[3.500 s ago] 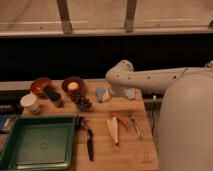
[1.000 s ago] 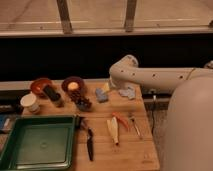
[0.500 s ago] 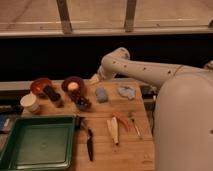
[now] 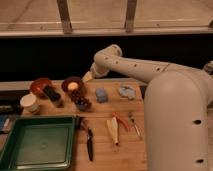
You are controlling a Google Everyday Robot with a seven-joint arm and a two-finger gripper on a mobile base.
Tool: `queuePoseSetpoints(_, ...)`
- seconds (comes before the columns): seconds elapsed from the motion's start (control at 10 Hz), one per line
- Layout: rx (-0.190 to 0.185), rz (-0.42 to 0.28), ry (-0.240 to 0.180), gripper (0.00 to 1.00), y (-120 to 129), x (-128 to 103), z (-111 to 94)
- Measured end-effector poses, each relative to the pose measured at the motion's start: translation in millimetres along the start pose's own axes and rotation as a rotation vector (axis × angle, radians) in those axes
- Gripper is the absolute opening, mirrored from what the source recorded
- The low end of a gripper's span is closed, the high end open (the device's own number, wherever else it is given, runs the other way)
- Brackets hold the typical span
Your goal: Place apple in table surface
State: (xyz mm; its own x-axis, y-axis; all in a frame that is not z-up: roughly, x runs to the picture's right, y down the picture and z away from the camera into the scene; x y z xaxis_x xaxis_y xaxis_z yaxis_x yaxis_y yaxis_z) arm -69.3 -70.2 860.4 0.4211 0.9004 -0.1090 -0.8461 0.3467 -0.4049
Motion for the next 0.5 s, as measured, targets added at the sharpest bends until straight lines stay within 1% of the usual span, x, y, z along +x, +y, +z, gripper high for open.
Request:
queuePoseSetpoints(0.1, -0.005, -0.002, 0.000, 0.80, 4, -1, 1)
queuePoseSetpoints(0.3, 0.005, -0.015, 0.004, 0.80, 2, -1, 1)
queuePoseSetpoints(0.5, -0.020, -0.066, 0.020, 0.80, 21, -12, 16)
